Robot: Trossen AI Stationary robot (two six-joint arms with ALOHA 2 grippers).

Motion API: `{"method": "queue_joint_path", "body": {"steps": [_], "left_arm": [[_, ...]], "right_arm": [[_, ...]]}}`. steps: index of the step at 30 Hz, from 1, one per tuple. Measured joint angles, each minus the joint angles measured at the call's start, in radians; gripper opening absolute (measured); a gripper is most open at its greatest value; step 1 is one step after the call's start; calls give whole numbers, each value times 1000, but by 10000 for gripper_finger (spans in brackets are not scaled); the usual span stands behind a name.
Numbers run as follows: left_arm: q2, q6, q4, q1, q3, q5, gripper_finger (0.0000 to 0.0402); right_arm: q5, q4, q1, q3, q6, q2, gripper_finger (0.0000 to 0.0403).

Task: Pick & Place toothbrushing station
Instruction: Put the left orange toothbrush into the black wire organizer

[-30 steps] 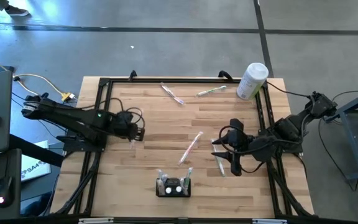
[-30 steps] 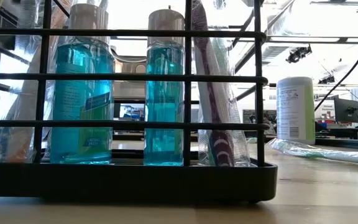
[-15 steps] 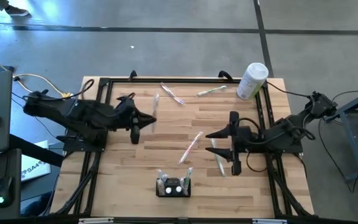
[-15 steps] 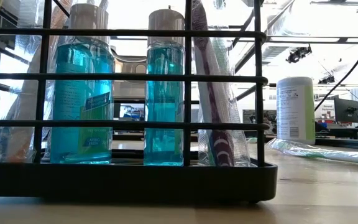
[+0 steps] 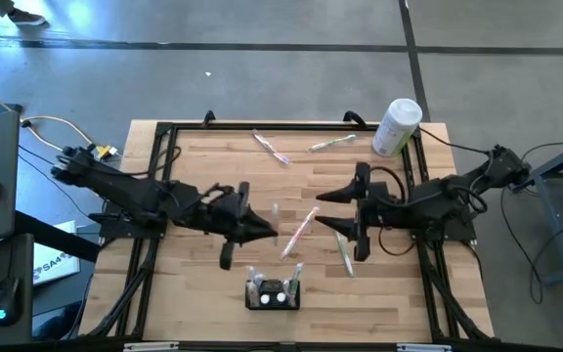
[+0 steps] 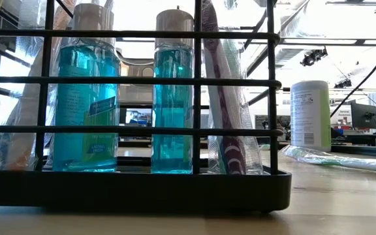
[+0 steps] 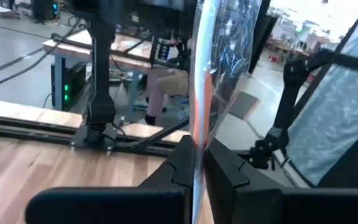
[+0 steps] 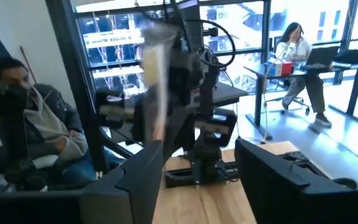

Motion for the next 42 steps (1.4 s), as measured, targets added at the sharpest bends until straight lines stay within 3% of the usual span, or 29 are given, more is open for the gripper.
{"method": "queue_joint_path", "body": {"steps": [5,10,16,21,30,42], "left_arm": [[39,32,54,0,0,45,11],[51,49,72,0,0,55,11],[63,50,63,0,0,55,11],[80,42,63,0,0,55,11],[98,25,66,0,1,56,11],[99,24,61,0,1,56,11]], "right_arm": [[-61,0,-45,0,97,10,239],[-212,1,-91,0,152,45,287],[-252,79,-105,0,131,108,306],[-273,173,-105,0,80,132,301],[-306,187,-105,0,87,141,276],[-331,183,-108,0,79,151,199]]}}
